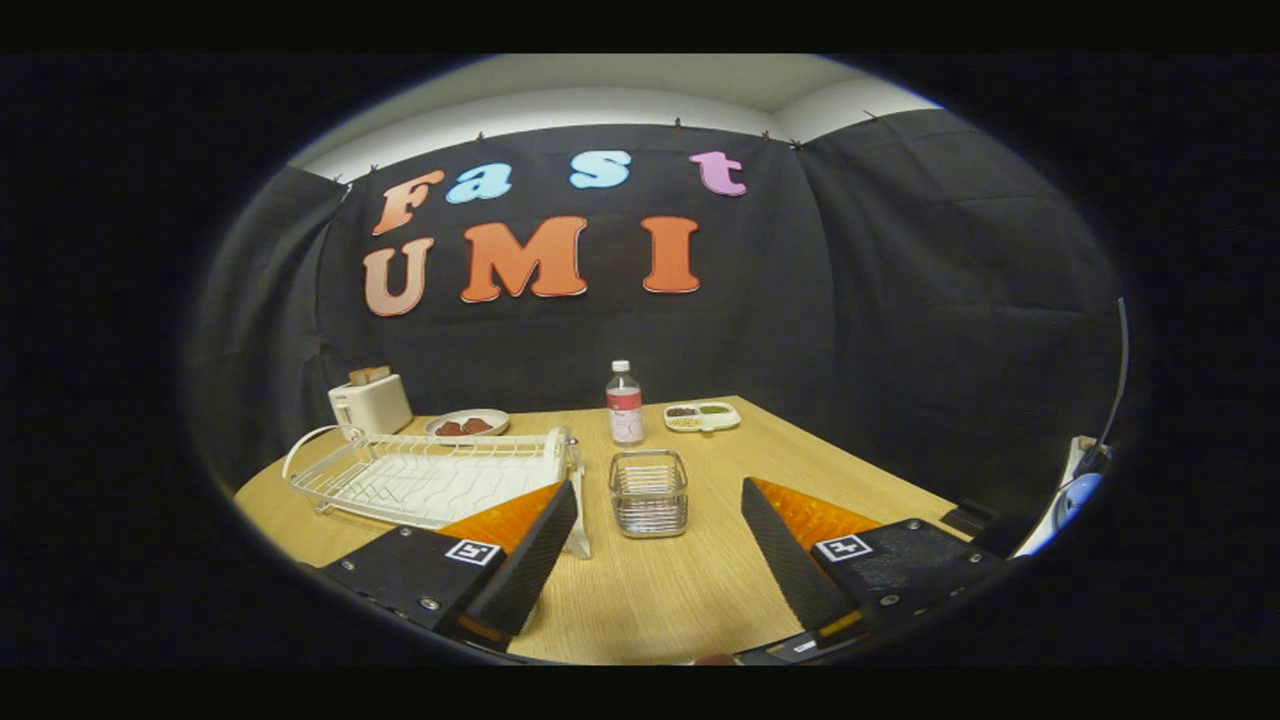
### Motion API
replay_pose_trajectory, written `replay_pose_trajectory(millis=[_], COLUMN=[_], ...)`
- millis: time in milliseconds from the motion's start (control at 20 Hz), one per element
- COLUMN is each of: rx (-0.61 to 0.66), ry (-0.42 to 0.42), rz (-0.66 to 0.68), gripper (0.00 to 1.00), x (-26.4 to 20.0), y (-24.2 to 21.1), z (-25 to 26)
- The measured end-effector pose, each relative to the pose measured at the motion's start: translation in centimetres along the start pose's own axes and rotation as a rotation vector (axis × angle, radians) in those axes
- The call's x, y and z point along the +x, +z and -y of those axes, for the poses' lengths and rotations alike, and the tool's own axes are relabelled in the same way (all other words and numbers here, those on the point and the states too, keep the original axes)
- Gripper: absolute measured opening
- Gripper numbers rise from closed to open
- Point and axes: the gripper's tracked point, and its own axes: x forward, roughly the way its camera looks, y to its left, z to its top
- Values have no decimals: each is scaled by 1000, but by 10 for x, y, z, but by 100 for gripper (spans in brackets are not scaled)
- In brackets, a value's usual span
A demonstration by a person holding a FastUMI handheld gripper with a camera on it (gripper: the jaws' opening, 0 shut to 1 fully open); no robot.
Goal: Take the plate from the dish rack, then take the spoon from the basket and place it into the plate.
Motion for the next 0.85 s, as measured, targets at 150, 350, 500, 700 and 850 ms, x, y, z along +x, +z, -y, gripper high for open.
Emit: replay_pose_trajectory(millis=[150,350,500,700,850], rx=[-17,-12,-16,-23,-20], ry=[4,26,37,46,52], rz=[-6,-6,-2,-7,-10], gripper=[98,98,99,98,99], x=[-3,-3,-4,-5,-6], y=[-4,-3,-3,-5,-6], z=[-2,-8,-11,-14,-15])
